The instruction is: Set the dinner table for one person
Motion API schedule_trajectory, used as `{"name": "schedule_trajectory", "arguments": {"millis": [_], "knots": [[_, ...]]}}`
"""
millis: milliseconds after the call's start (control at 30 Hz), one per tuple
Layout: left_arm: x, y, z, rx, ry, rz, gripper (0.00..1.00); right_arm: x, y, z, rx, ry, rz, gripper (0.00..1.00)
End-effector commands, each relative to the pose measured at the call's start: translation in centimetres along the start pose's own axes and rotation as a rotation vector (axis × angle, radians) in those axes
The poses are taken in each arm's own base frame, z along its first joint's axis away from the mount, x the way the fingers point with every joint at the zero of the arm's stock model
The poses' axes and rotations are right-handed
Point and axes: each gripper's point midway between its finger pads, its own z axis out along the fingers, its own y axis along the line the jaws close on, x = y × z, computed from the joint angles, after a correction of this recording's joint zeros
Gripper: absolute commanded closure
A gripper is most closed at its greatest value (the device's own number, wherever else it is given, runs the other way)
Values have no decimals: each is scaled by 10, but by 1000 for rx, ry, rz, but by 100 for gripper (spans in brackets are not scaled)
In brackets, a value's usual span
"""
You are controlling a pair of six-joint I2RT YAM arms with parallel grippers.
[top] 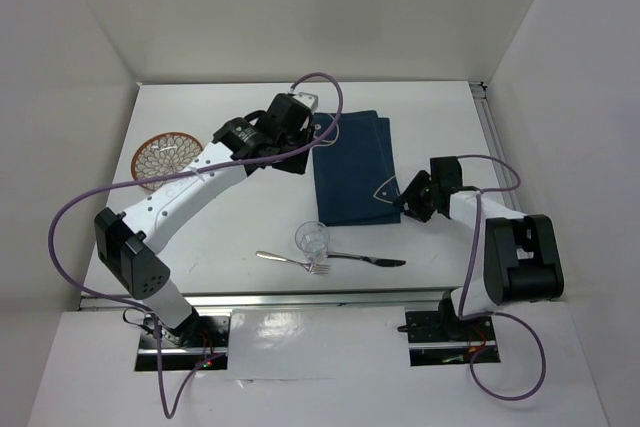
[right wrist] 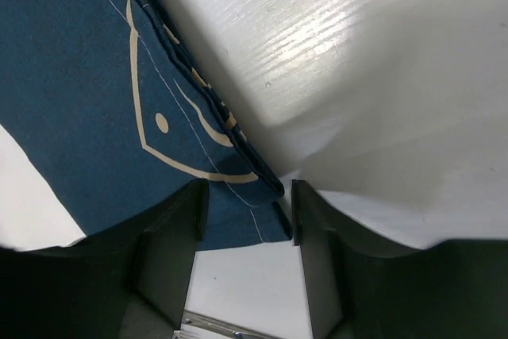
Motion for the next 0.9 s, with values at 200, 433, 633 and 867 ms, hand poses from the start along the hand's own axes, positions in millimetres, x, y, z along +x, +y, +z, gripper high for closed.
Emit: {"name": "schedule_trajectory", "arguments": {"millis": [200, 433, 633, 867], "knots": [[-1, 4, -6, -20, -9, 9, 55, -18, 13, -4, -52, -64, -8, 83], [0, 14, -2, -60, -2, 4, 54, -54, 43, -33, -80, -162, -68, 100], [-26, 88, -13, -142, -26, -188, 53, -82, 140, -70, -282, -219, -185, 100], [-9, 165, -39, -118, -33, -499, 53, -29, 304, -63, -604, -101, -533, 100]]}}
